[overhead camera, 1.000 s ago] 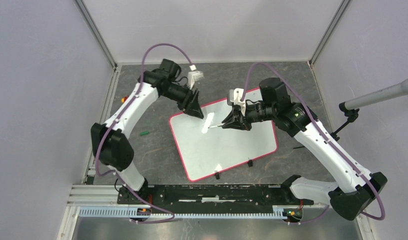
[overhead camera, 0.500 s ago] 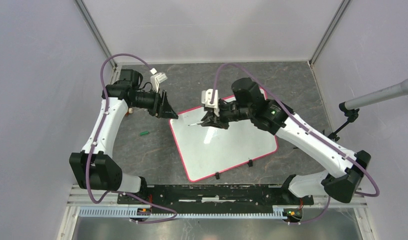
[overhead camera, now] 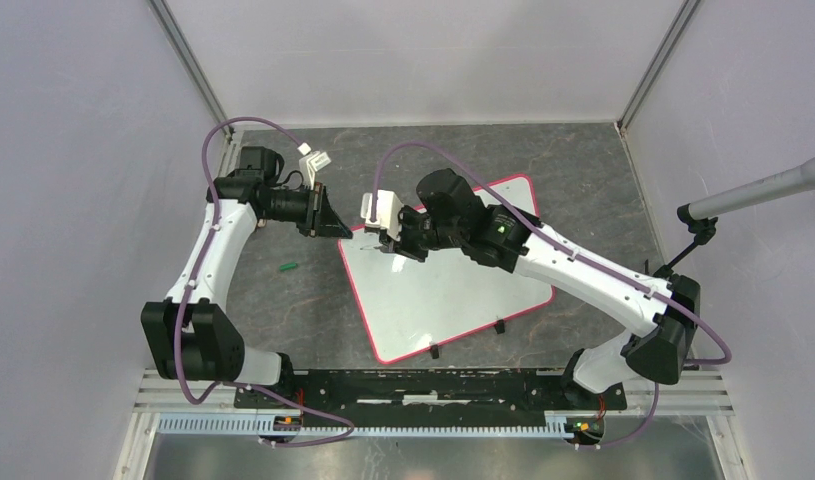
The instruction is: Write a sentence on the whiteboard
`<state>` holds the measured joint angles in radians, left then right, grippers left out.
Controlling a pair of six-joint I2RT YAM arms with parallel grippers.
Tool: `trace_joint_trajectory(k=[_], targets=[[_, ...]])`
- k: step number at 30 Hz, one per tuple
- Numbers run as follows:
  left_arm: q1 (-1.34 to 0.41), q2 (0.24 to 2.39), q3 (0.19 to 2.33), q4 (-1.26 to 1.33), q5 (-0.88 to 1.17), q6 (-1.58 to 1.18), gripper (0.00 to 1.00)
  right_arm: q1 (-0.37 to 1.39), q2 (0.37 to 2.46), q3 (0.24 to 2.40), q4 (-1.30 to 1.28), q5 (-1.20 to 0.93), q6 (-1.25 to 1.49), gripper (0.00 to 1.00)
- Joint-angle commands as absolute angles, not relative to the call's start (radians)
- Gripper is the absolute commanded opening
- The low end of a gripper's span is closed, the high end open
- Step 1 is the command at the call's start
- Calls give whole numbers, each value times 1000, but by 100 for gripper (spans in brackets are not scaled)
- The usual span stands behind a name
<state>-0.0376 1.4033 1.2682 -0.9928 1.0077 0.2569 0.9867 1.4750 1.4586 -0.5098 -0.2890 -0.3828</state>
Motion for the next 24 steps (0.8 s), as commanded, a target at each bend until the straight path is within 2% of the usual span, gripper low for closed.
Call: trace_joint_trajectory(k=[1,11,24], targets=[[-37,1359,1262,-975,1085,250,18,994,1492,1507,-464,-263,-360,0],[-37,1349,1255,-974,1089,270,3,1001,1531,1541,-456,-275,-337,0],[-38,1336,1252,-974,1088,293,2,1001,1549,1555,-463,-249,-344,0]])
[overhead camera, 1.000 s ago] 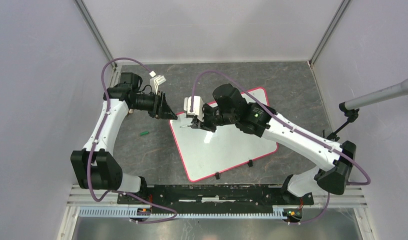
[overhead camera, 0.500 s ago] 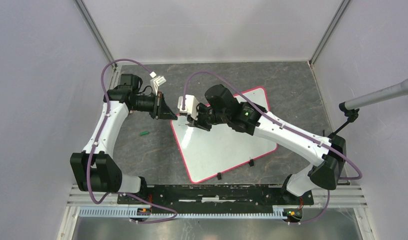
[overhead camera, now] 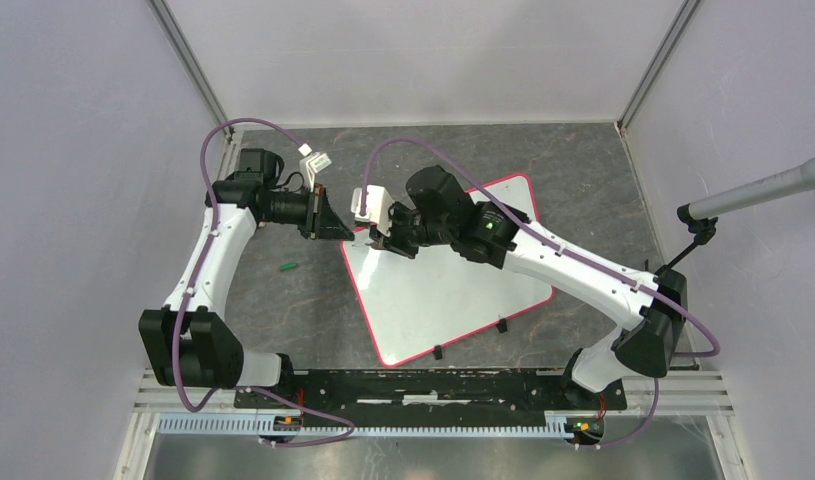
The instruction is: Write a sentence on the whiteboard
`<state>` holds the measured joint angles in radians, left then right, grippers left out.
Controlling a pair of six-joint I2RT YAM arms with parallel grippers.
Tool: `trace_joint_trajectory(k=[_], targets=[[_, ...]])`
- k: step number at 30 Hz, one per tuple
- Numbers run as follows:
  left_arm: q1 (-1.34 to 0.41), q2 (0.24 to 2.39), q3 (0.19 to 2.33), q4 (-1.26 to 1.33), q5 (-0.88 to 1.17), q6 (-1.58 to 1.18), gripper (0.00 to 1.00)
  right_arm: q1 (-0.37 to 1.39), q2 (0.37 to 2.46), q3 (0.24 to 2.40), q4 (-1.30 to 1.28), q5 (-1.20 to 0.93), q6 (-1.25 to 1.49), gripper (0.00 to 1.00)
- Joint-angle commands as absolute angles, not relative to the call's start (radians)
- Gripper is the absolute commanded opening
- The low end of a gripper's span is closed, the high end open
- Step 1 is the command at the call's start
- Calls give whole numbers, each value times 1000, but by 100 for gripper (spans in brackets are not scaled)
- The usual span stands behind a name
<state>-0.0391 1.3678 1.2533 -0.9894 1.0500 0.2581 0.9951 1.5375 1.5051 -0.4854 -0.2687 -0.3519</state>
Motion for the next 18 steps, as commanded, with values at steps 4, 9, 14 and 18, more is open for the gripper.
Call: trace_joint_trajectory(k=[4,9,14,18], targets=[[-37,1336,1252,-974,1088,292,3,1000,1552,1553,-464,-233,-348,0],[-37,1336,1249,-974,1087,294,2,1000,1553,1534,-460,-223,-353,0],[-36,1338,1250,-974,1087,295,2,1000,1539,1496,-463,-224,-359,0],[-37,1338,1252,-974,1088,296,2,1001,1522,1461,-463,-238,-362,0]])
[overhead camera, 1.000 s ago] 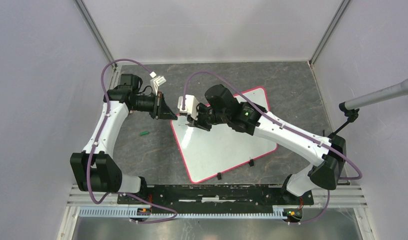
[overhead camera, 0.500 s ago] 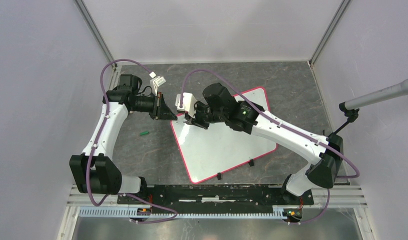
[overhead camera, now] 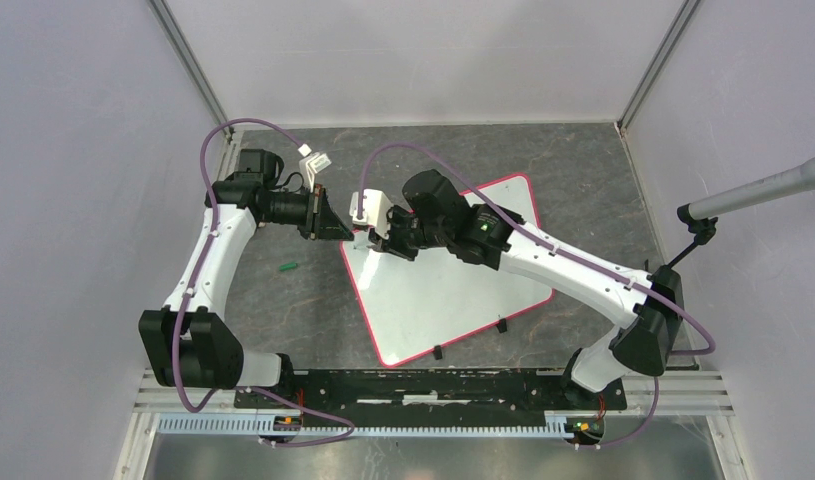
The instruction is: Write a sentence on the whiteboard
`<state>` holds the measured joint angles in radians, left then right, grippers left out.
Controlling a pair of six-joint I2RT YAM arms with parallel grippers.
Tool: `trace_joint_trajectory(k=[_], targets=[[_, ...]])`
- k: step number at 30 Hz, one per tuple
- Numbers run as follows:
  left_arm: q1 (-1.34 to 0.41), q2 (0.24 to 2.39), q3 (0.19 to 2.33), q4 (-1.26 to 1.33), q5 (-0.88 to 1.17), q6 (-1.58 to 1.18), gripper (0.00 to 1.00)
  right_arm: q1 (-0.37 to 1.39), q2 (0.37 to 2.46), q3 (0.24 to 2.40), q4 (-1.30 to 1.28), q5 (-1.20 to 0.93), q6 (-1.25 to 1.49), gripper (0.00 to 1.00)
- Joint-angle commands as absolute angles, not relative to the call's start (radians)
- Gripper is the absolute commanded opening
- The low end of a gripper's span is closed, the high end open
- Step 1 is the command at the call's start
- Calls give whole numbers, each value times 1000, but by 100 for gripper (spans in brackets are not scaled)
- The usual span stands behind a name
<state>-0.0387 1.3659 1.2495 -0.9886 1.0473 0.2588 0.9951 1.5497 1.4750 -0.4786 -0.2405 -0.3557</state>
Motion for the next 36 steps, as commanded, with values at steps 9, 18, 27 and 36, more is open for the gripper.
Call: trace_joint_trajectory(k=[9,18,27,36], targets=[[-37,1346,1252,-974,1091,299,2,1016,1478,1370,-471,-287,-369,0],[-37,1356,1255,-974,1093,300,2,1043,1491,1379,-508,-307,-397,0],[-38,1355,1251,-974,1106,304,2,1042,1456,1451,-459,-267,-396,0],[-38,1350,1252,-974,1109,302,3,1040,1474,1473,-381,-173,-365,0]])
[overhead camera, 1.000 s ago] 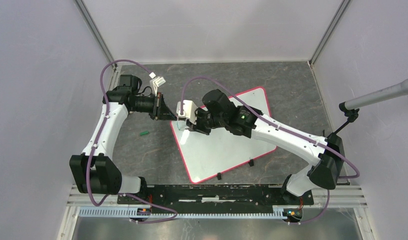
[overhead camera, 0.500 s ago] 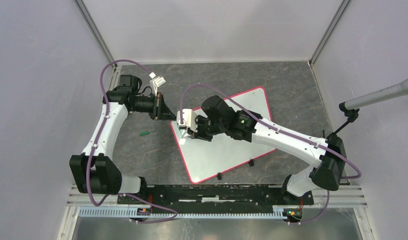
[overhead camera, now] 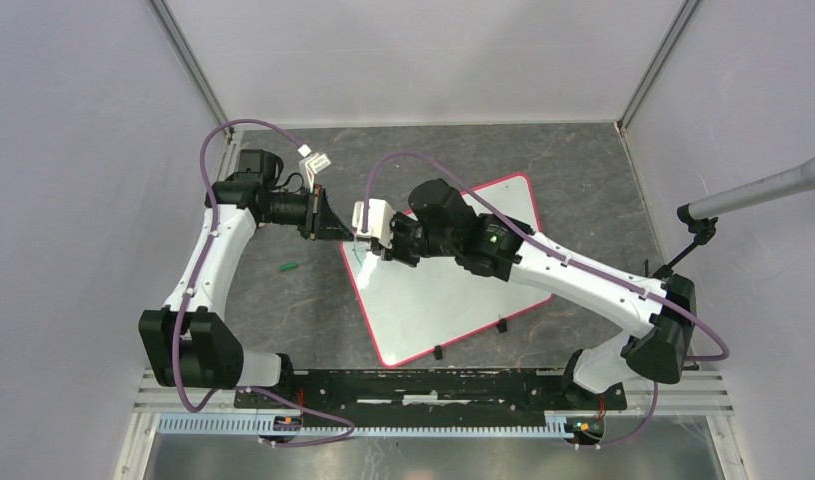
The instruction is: Write a sentence on the whiteboard
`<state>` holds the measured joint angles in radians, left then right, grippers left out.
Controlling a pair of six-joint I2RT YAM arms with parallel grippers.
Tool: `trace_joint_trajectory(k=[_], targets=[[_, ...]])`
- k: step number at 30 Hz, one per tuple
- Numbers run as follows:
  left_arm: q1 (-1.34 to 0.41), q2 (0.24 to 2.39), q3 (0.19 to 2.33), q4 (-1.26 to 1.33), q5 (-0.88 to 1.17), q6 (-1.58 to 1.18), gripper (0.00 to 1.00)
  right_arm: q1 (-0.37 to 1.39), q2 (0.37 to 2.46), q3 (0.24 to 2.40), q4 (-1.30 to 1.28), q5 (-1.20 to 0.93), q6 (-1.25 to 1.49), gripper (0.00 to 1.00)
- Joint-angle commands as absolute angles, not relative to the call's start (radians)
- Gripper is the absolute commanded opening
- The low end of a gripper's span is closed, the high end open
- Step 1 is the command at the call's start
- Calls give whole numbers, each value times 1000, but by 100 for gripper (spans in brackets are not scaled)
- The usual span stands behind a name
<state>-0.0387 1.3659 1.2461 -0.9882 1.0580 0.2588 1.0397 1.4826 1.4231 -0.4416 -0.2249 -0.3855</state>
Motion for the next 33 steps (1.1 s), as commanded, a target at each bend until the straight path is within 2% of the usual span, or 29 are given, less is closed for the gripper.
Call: trace_joint_trajectory(k=[1,20,33], targets=[[-38,1351,1250,-975,1109,302,2,1040,1480,1476,-381,-169,-364,0],[-38,1346,1246,-974,1108,305,2,1041,1544,1505,-422,-143,-369,0],[-38,1351,1247,-974,1104,302,2,1008,1501,1462,-433,-80,-362,0]])
